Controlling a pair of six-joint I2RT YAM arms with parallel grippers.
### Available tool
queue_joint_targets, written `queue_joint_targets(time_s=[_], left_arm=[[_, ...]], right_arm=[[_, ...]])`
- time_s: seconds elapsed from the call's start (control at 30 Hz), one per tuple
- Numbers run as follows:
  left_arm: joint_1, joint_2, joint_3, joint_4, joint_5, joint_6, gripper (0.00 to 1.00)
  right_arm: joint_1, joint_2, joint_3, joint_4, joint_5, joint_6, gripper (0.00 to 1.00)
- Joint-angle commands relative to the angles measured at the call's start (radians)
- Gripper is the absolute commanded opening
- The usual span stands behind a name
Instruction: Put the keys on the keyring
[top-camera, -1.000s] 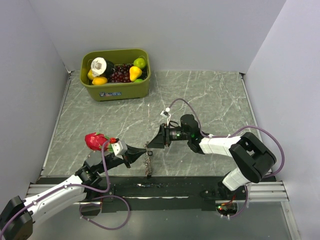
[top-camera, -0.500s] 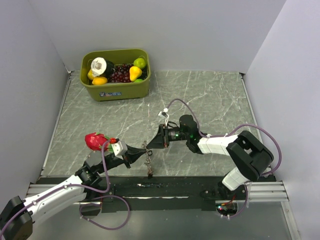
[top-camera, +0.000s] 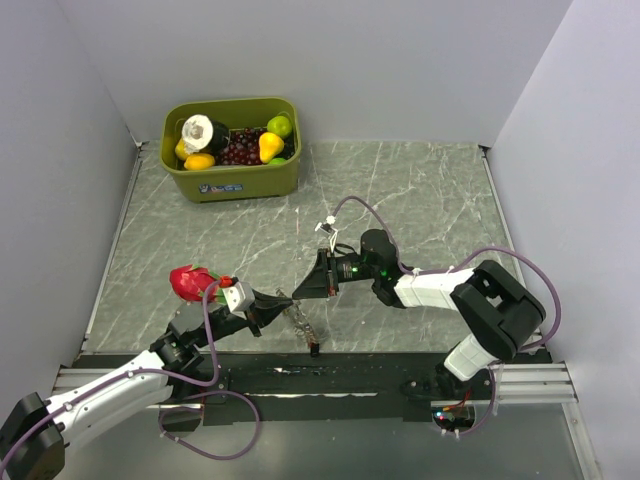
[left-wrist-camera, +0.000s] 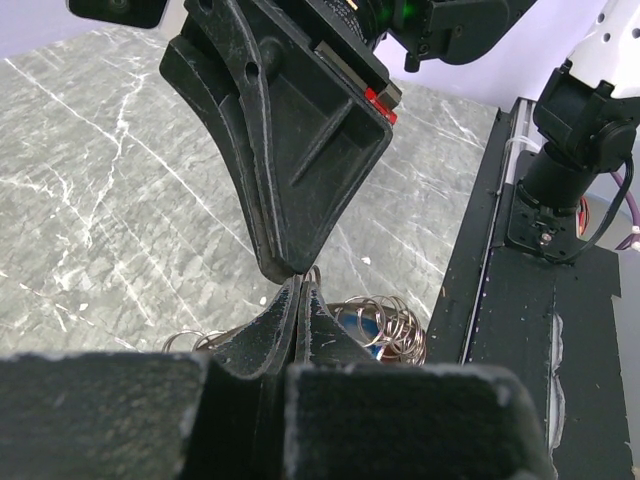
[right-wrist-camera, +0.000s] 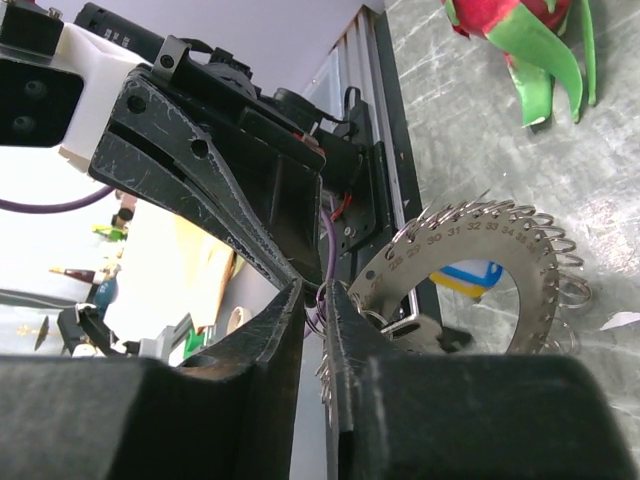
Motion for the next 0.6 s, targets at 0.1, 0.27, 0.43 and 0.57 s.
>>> queue_joint_targets(time_s=[0.1, 0.27, 0.43, 0.57], left_arm=[[-0.004, -0.015, 0.008, 0.055, -0.007, -0.004, 0.01], [-0.008, -0.017, 0.008, 0.054, -0.003, -0.004, 0.01], [-0.008, -0.020, 0.010, 0.055, -0.003, -0.002, 0.01], [-0.009, -0.020, 0.010, 0.055, 0.002, -0.002, 0.01]], right_arm=[[0.007, 0.025, 0.008, 0.037, -0.025, -0.034, 0.32], [0.006, 0.038, 0.005, 0.048, -0.027, -0.034, 0.36], [0.007, 0.055, 0.003, 0.056, -0.027, -0.028, 0.31], [0.006, 0.064, 0.011, 0.047, -0.028, -0.028, 0.21]])
